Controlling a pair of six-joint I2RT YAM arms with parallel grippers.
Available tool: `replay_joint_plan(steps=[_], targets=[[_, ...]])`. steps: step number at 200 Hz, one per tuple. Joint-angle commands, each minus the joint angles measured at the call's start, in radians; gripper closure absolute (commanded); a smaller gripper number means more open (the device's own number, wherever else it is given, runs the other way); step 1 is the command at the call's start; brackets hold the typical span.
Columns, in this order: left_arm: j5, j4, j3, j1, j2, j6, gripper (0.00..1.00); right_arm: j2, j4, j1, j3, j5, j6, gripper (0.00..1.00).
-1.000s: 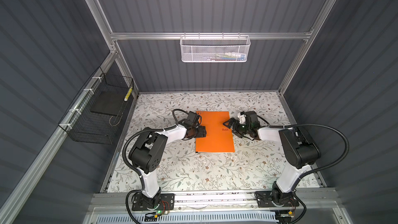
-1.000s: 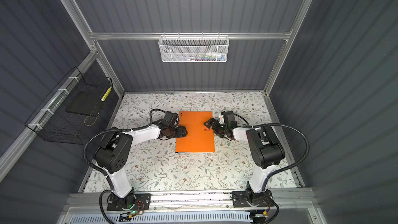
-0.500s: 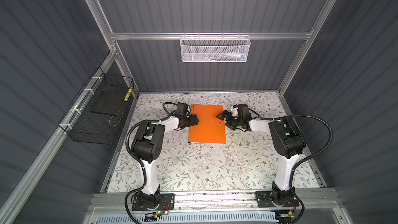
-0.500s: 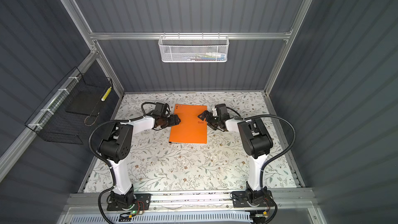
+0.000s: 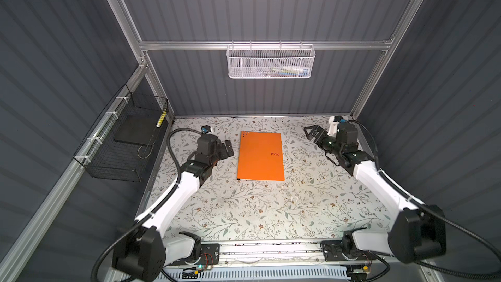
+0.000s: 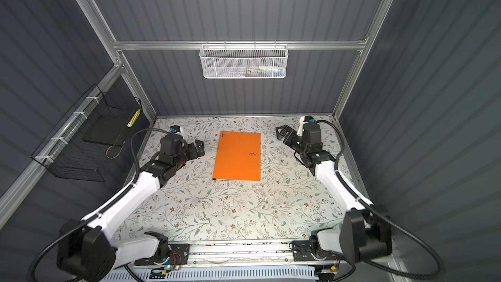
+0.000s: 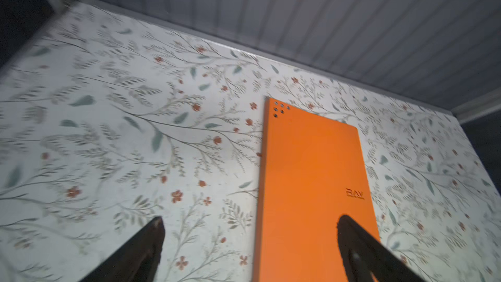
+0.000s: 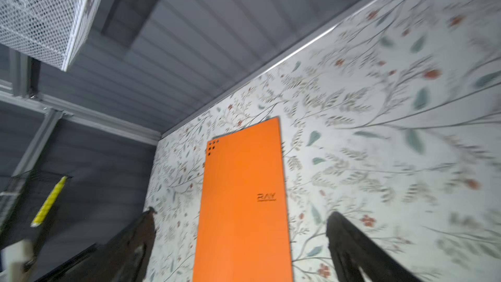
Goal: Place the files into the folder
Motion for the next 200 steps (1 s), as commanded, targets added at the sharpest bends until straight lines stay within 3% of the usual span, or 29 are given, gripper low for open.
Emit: replay_joint_plan(steps=[1,27,42,47,62,83,105,119,134,163,170,179,188,200], targets=[[-0.329,0.169,-0.188,0.003,-0.006,0.052,0.00,-0.097,-0.047,-0.023,-0.105,0.316,-0.146,0.01],[-0.516,0.234,-0.276,0.004,0.058,0.049,0.00,-0.184,0.164,-0.084,-0.268,0.334,-0.314,0.01],[-0.634,0.278,-0.313,0.010,0.054,0.016,0.00,-0.211,0.279,-0.085,-0.362,0.401,-0.391,0.01],[-0.652,0.356,-0.347,0.009,0.042,0.057,0.00,-0.218,0.311,-0.085,-0.386,0.422,-0.413,0.01],[-0.648,0.566,-0.441,0.011,0.006,0.170,0.00,-0.233,0.396,-0.086,-0.459,0.455,-0.491,0.01],[-0.622,0.723,-0.485,0.028,0.050,0.327,0.00,-0.217,0.527,-0.091,-0.543,0.483,-0.567,0.01],[-0.606,0.760,-0.466,0.054,0.197,0.341,0.00,-0.150,0.632,-0.097,-0.590,0.524,-0.572,0.01],[-0.590,0.920,-0.470,0.060,0.299,0.414,0.00,-0.091,0.673,-0.104,-0.601,0.517,-0.563,0.01],[-0.509,0.932,-0.458,0.065,0.323,0.416,0.00,-0.026,0.734,-0.111,-0.610,0.508,-0.572,0.01],[-0.504,1.336,-0.529,0.085,0.491,0.453,0.00,0.054,0.831,-0.126,-0.607,0.421,-0.641,0.01],[-0.513,1.458,-0.533,0.083,0.545,0.518,0.00,0.083,0.906,-0.127,-0.627,0.434,-0.643,0.01],[-0.484,1.384,-0.522,0.071,0.523,0.514,0.00,0.140,1.034,-0.136,-0.667,0.454,-0.623,0.01],[-0.437,1.266,-0.500,0.079,0.491,0.485,0.00,0.207,1.180,-0.159,-0.712,0.392,-0.625,0.01],[-0.384,1.257,-0.483,0.105,0.508,0.482,0.00,0.250,1.277,-0.174,-0.737,0.346,-0.628,0.01]])
